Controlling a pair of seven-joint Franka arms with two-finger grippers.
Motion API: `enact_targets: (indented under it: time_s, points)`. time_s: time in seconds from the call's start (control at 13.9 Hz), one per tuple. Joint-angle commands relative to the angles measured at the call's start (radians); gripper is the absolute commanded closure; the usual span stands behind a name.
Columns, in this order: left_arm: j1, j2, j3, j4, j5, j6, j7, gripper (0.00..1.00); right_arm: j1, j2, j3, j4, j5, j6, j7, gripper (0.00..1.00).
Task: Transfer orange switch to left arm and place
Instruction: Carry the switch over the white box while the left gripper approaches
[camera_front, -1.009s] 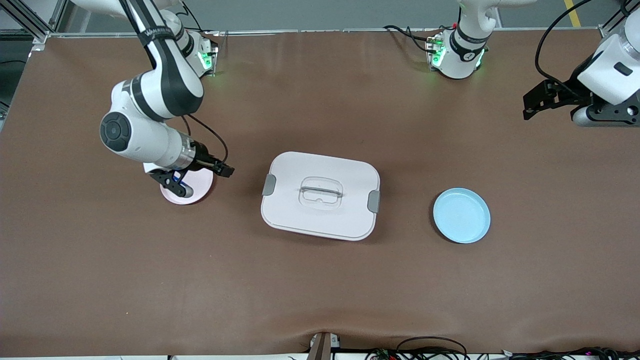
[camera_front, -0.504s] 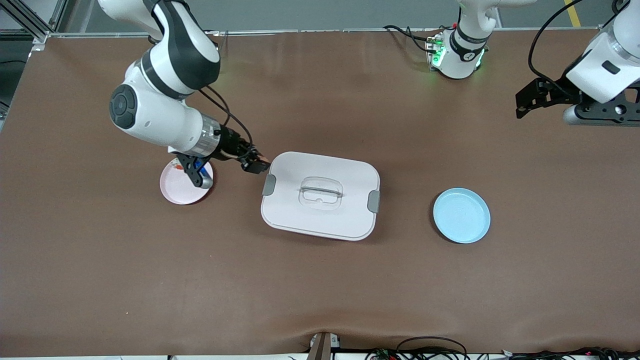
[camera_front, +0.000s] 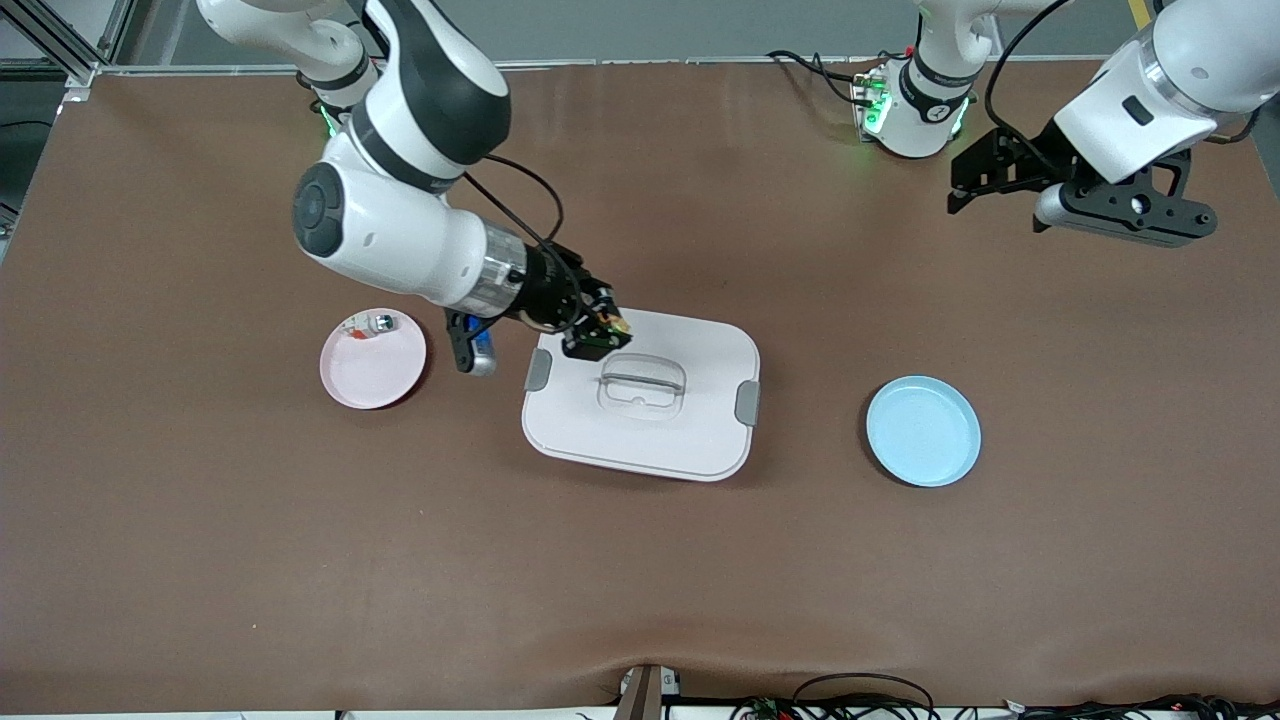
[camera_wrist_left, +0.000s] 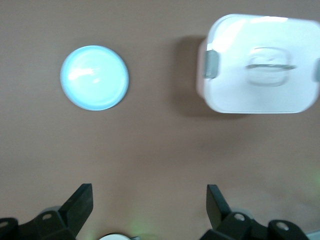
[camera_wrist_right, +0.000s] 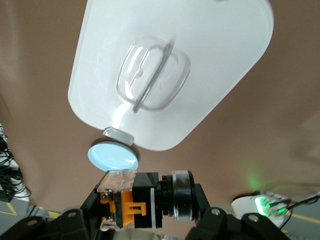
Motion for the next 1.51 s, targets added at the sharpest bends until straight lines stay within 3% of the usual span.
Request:
enact_targets:
  time_s: [0.0,0.22,0.5,1.44]
  points:
    - [0.001,0.005,-0.003,0.008,-0.101,0.034,-0.002,0.0,0.014,0.113,-0.009,0.182,0.083,-0.012,0.109,1.0]
    - [-0.005,0.036,-0.006,0.01,-0.221,0.112,0.001,0.0,0.029,0.172,-0.009,0.274,0.114,0.043,0.173,1.0]
    - [-0.071,0.083,-0.013,0.014,-0.317,0.224,-0.014,0.0,0.067,0.187,-0.004,0.279,0.139,0.184,0.259,1.0]
    - [-0.122,0.169,-0.019,0.02,-0.371,0.416,-0.109,0.0,0.118,0.206,0.0,0.365,0.156,0.256,0.472,1.0]
